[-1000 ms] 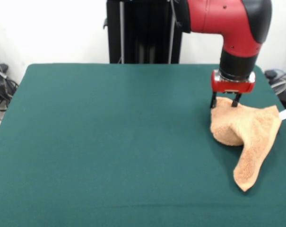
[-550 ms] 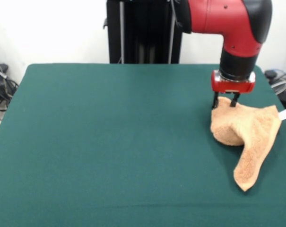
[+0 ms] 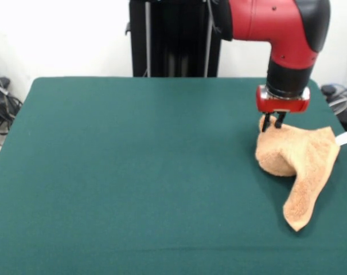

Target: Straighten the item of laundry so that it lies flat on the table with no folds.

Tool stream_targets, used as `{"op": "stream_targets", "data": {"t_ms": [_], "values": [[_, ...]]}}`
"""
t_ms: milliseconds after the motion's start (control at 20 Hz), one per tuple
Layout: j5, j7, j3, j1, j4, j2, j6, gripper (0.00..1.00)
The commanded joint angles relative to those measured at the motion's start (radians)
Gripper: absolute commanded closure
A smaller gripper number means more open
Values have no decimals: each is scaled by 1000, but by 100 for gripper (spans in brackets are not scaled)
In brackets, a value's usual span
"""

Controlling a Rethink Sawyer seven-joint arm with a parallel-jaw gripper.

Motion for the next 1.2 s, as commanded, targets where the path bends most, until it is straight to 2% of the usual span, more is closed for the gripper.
{"op": "stream_targets", "data": {"t_ms": [50,200,300,450,600,900,1050,1200], "values": [[-17,125,129,6,-119,173,-95,100],[-14,147,131,-5,-57,105,-89,100],[-16,135,130,-27,15,-13,0,100],[-24,85,113,-62,72,-178,165,100],[-33,46,109,-94,91,-259,267,100],[-67,-22,115,-149,89,-335,402,100],[-78,-63,146,-213,115,-346,419,100],[-107,-108,163,-261,83,-341,474,100]]}}
